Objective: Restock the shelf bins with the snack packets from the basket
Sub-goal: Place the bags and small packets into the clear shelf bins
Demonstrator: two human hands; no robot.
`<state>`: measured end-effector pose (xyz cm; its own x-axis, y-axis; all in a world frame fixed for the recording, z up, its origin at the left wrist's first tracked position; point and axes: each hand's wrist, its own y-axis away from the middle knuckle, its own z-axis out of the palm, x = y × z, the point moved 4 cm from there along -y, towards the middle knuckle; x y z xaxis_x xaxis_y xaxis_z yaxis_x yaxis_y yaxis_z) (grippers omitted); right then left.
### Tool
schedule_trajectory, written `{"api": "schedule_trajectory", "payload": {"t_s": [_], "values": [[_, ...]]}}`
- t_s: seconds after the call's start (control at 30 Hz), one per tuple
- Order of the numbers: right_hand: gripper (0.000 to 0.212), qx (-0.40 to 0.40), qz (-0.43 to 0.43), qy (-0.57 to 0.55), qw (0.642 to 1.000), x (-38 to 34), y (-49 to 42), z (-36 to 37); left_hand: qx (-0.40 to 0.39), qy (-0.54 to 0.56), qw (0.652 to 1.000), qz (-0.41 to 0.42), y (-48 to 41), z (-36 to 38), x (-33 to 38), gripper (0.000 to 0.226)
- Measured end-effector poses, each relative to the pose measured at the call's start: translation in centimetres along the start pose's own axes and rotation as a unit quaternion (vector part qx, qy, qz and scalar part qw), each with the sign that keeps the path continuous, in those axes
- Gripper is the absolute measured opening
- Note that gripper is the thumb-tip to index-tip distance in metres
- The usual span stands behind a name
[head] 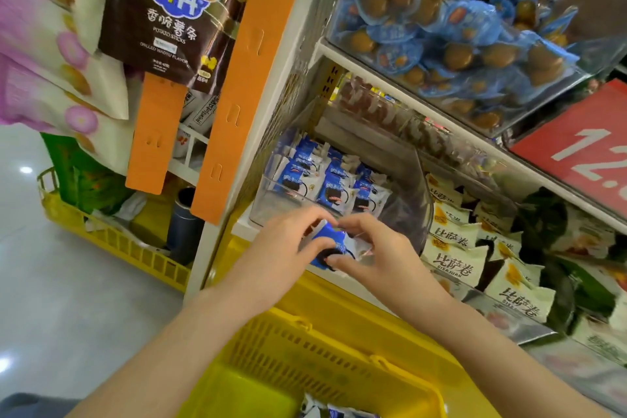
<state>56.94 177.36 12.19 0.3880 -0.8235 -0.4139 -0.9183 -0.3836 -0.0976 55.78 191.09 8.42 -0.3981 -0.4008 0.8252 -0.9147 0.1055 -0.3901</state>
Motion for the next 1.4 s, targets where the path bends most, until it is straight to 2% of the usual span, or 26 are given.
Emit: {"api": "schedule_trajectory", "payload": {"t_s": [0.07, 0.13, 0.27, 0.33, 0.4, 0.47, 0.57, 0.73, 0.9, 1.03, 1.2, 1.3, 1.4], "values": [[0.043, -0.013, -0.004, 0.017, 1.000, 0.1, -0.5, -0.3, -0.029, -0.014, 0.999, 0.015, -0.7, 0.4, 0.0, 0.018], [0.037, 0.005, 0.011, 0.033, 0.999, 0.7, -1.3, -1.4, -0.022, -0.038, 0.998, 0.034, -1.8, 0.3, 0.0, 0.024], [0.033, 0.173, 0.061, 0.069, 0.981, 2.7, -3.6, -5.9, 0.047, -0.168, 0.981, 0.088, -4.1, -1.0, -1.2, 0.029], [0.040, 0.196, 0.111, 0.102, 0.969, 4.1, -5.5, -6.9, 0.027, -0.250, 0.964, 0.093, -5.0, -0.9, -2.4, 0.029], [0.043, 0.165, 0.155, 0.131, 0.965, 5.5, -7.8, -6.4, 0.001, -0.305, 0.947, 0.099, -5.4, -0.5, -3.3, 0.034], [0.044, 0.105, 0.161, 0.173, 0.966, 6.8, -9.8, -5.3, -0.004, -0.326, 0.939, 0.110, -5.4, -0.3, -3.7, 0.043], [0.048, 0.018, 0.193, 0.226, 0.955, 9.0, -11.9, -3.8, 0.001, -0.312, 0.944, 0.111, -5.3, -0.1, -4.0, 0.047], [0.050, -0.047, 0.211, 0.235, 0.948, 11.6, -13.9, -1.9, 0.010, -0.293, 0.949, 0.114, -5.4, -0.1, -4.4, 0.047], [0.043, -0.049, 0.192, 0.286, 0.937, 12.9, -14.8, -0.4, 0.031, -0.313, 0.939, 0.138, -5.4, -0.2, -4.4, 0.035], [0.042, -0.050, 0.184, 0.335, 0.923, 12.8, -15.2, 0.0, 0.016, -0.304, 0.943, 0.133, -5.5, -0.3, -4.3, 0.043], [0.045, -0.028, 0.182, 0.310, 0.933, 11.8, -14.7, -0.3, -0.001, -0.325, 0.939, 0.114, -5.6, 0.0, -4.2, 0.043], [0.032, 0.047, 0.142, 0.157, 0.976, 9.1, -12.9, -0.9, -0.012, -0.342, 0.934, 0.104, -5.5, 0.2, -4.2, 0.043], [0.029, 0.078, 0.095, 0.073, 0.990, 6.1, -8.7, -0.8, -0.014, -0.353, 0.931, 0.094, -5.3, 0.4, -4.1, 0.042]]}}
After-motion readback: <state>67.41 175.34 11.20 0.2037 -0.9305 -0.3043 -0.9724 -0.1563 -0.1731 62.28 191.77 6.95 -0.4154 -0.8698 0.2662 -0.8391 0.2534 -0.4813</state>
